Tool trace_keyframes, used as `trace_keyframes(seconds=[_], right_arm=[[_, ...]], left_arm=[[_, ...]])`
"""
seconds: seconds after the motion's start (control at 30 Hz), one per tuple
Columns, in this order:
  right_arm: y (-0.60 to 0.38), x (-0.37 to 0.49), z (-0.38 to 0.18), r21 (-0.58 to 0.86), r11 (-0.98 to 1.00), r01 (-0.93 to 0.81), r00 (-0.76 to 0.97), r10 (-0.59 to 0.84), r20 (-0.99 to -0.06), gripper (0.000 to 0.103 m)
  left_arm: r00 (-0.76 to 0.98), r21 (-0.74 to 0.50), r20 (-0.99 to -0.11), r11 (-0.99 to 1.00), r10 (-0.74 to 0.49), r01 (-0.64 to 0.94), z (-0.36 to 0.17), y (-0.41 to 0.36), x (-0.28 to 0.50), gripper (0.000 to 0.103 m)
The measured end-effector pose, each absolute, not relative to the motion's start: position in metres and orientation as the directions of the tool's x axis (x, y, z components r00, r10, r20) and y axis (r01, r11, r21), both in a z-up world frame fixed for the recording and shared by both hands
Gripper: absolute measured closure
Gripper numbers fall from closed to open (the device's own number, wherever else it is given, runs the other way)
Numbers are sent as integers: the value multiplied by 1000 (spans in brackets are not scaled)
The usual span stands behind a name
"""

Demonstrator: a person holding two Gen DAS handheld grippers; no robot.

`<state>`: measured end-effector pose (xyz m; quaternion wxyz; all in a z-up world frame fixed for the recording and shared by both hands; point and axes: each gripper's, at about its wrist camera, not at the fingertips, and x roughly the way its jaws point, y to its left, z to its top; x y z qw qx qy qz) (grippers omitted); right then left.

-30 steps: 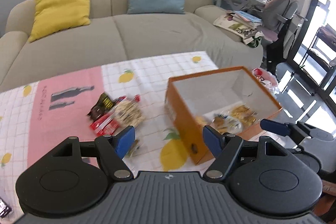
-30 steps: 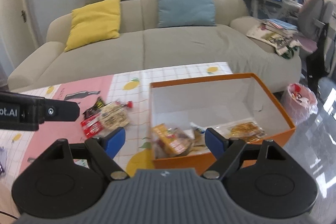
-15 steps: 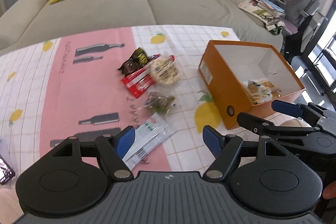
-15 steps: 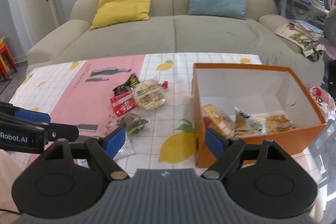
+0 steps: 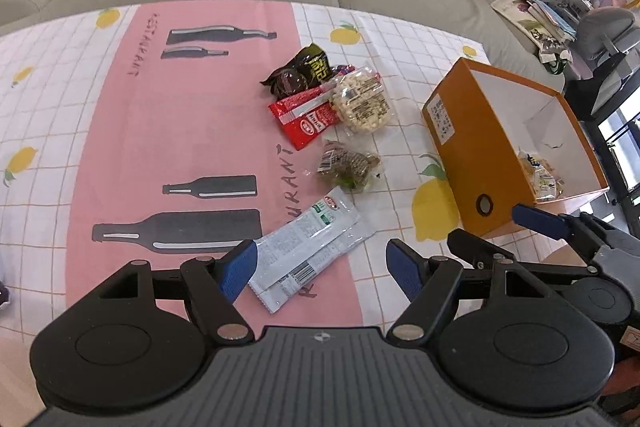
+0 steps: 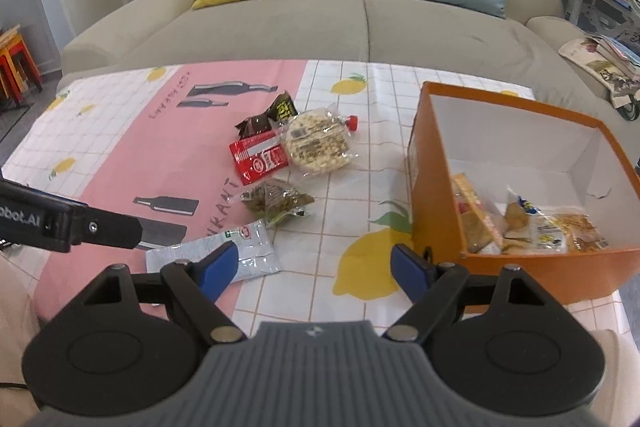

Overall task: Organize snacks
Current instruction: 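Withdraw both tools from the box toward the remaining snacks, then grasp the white sachet with the left tool while the right tool grasps the green nut bag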

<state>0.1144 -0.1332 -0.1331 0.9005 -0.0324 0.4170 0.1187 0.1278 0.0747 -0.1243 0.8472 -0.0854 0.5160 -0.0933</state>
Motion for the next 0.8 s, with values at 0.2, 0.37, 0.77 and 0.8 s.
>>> trace_keyframes(seconds=[0.2,0.37,0.77,0.8], right_arm=[[-119,133,-152,35,962,-272,608,200,-768,28],[-111,147,-169,47,955,-294,572,215,-792,37],[-127,161,-195,85,961,-262,515,214,-830,49],[-128,161,-196,89,962,-260,513,215,-831,48]], left_arm=[[415,-230,-880,972,-232,55,-148,82,137,17],[374,-214,-899,974,-228,78,-165,78,144,17],[337,-63,-919,920,-204,386,-209,42,163,17],[334,-54,-921,914,-202,403,-212,40,163,17]])
